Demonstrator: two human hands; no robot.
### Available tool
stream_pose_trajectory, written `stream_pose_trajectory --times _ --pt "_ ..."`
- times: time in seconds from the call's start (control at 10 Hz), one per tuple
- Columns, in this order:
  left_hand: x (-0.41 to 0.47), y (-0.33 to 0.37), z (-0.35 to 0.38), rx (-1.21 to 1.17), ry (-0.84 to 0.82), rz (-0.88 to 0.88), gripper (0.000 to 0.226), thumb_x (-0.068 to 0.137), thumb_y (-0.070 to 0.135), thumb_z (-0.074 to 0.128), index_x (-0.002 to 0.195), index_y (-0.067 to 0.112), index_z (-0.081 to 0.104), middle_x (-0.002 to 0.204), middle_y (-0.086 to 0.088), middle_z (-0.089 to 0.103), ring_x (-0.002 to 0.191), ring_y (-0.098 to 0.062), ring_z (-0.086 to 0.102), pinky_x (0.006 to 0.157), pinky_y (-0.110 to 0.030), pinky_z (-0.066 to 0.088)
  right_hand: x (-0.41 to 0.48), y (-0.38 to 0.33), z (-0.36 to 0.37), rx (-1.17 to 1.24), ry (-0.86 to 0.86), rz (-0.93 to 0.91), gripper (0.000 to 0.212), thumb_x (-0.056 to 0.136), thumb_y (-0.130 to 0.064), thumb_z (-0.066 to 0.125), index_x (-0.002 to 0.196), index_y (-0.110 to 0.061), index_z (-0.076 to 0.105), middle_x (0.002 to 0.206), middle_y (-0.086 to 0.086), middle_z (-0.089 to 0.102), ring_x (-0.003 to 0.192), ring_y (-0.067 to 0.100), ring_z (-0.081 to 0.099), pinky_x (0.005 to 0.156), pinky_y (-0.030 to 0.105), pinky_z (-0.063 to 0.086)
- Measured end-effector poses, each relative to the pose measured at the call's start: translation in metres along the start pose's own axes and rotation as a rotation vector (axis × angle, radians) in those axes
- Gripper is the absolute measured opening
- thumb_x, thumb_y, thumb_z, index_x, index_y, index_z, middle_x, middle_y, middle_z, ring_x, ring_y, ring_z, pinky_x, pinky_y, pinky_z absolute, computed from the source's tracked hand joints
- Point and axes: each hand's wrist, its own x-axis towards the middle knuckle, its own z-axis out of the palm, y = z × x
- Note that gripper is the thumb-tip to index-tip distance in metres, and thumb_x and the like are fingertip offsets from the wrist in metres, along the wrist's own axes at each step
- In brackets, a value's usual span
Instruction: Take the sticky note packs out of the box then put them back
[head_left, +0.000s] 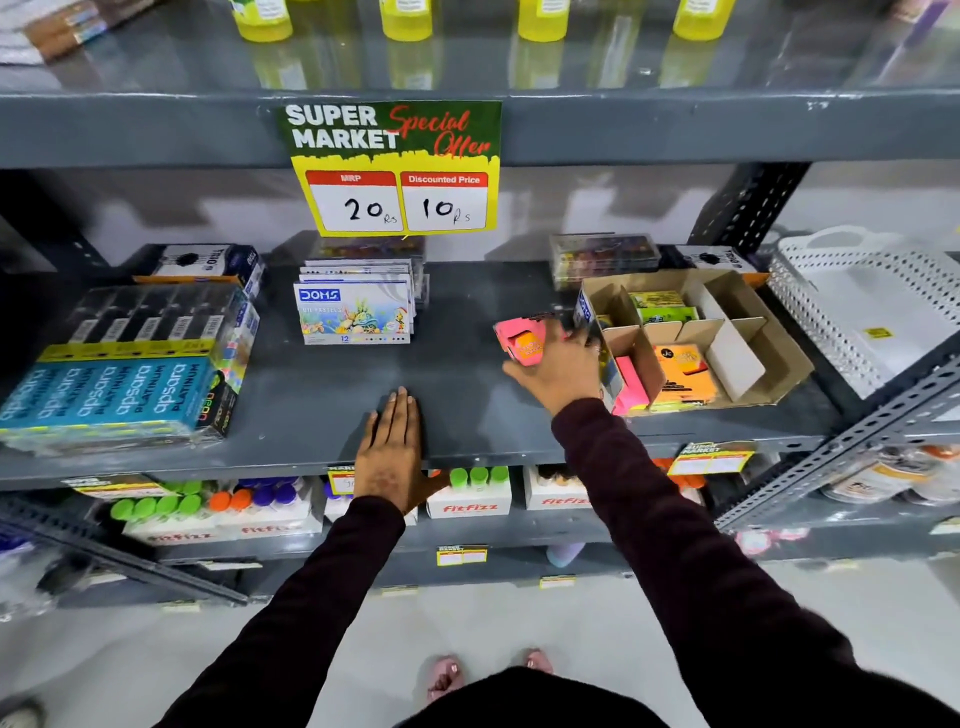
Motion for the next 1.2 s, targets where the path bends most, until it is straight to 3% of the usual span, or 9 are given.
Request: stream_pose_trajectory --times 0.2,0.3,0.4,0.6,0.7,0.8,1.0,1.1,1.2 --pt "0.000 -0.001 0.004 0.031 0.018 0.017 0.106 0.069 0.072 0.047 0.137 -0.008 0.035 0.145 -0.024 0.036 0.134 -0.035 0.035 0.108 -0.047 0.026 -0.021 0.063 -0.058 0.179 0.282 0.183 0.089 0.065 -0.062 0.065 0.126 0.000 0.045 0.120 0.033 0.057 0.115 0.043 0.052 0.091 0.045 0.045" --pt "0.001 -0.001 0.006 0.008 0.012 0.028 0.108 0.066 0.072 0.052 0.138 -0.007 0.034 0.146 -0.024 0.035 0.134 -0.035 0.035 0.109 -0.047 0.025 -0.018 0.103 -0.069 0.227 0.285 0.395 0.099 0.061 -0.063 0.065 0.132 0.002 0.042 0.122 0.037 0.054 0.116 0.048 0.050 0.098 0.049 0.040" --pt "0.002 -0.001 0.006 0.003 0.016 0.028 0.114 0.058 0.064 0.072 0.138 -0.007 0.033 0.146 -0.024 0.035 0.134 -0.035 0.034 0.109 -0.048 0.025 -0.015 0.119 -0.067 0.290 0.217 0.461 0.102 0.052 -0.064 0.056 0.130 0.000 0.043 0.123 0.035 0.056 0.119 0.047 0.048 0.103 0.050 0.037" --pt "0.002 -0.002 0.005 0.020 0.024 0.021 0.117 0.054 0.064 0.075 0.138 -0.007 0.034 0.145 -0.024 0.035 0.134 -0.035 0.035 0.107 -0.048 0.026 -0.002 0.132 -0.042 0.403 0.092 0.486 0.093 0.061 -0.070 0.043 0.131 -0.010 0.045 0.133 0.028 0.051 0.128 0.045 0.041 0.111 0.052 0.031" --pt "0.002 -0.001 0.004 0.033 0.021 0.026 0.117 0.056 0.066 0.072 0.139 -0.007 0.032 0.147 -0.023 0.033 0.135 -0.034 0.032 0.109 -0.047 0.023 -0.006 0.130 -0.026 0.190 0.021 0.440 0.085 0.078 -0.063 0.012 0.143 -0.015 0.036 0.150 0.027 0.032 0.138 0.045 0.025 0.115 0.056 0.021" --pt "0.003 0.000 0.003 0.040 -0.008 0.010 0.118 0.058 0.068 0.070 0.141 -0.006 0.028 0.149 -0.023 0.029 0.138 -0.033 0.027 0.110 -0.046 0.020 -0.007 0.134 -0.011 0.113 0.028 0.412 0.090 0.075 -0.060 -0.006 0.146 -0.020 0.032 0.155 0.023 0.027 0.140 0.046 0.019 0.115 0.061 0.018" --pt "0.004 0.007 -0.014 0.050 -0.209 -0.024 0.127 0.066 0.073 0.060 0.145 -0.003 -0.003 0.156 -0.021 -0.004 0.143 -0.031 -0.006 0.116 -0.045 0.002 -0.015 0.121 -0.022 0.102 0.032 0.430 0.066 0.095 -0.057 0.016 0.150 -0.021 0.025 0.160 0.024 0.008 0.148 0.041 0.004 0.120 0.056 0.003" --pt "0.013 0.026 -0.041 -0.034 -0.300 -0.032 0.130 0.064 0.069 0.065 0.145 -0.002 -0.009 0.156 -0.019 -0.004 0.143 -0.028 -0.005 0.116 -0.041 0.002 -0.019 0.099 -0.033 0.122 0.077 0.450 0.063 0.098 -0.052 0.026 0.146 -0.012 0.035 0.158 0.027 0.014 0.147 0.042 0.009 0.121 0.054 0.004" --pt "0.015 0.041 -0.059 -0.124 -0.313 -0.009 0.122 0.069 0.065 0.065 0.146 -0.001 -0.002 0.156 -0.019 0.009 0.142 -0.028 0.010 0.115 -0.039 0.014 -0.024 0.088 -0.030 0.135 0.109 0.380 0.064 0.096 -0.050 0.038 0.138 -0.003 0.042 0.152 0.032 0.025 0.143 0.044 0.019 0.119 0.053 0.013"
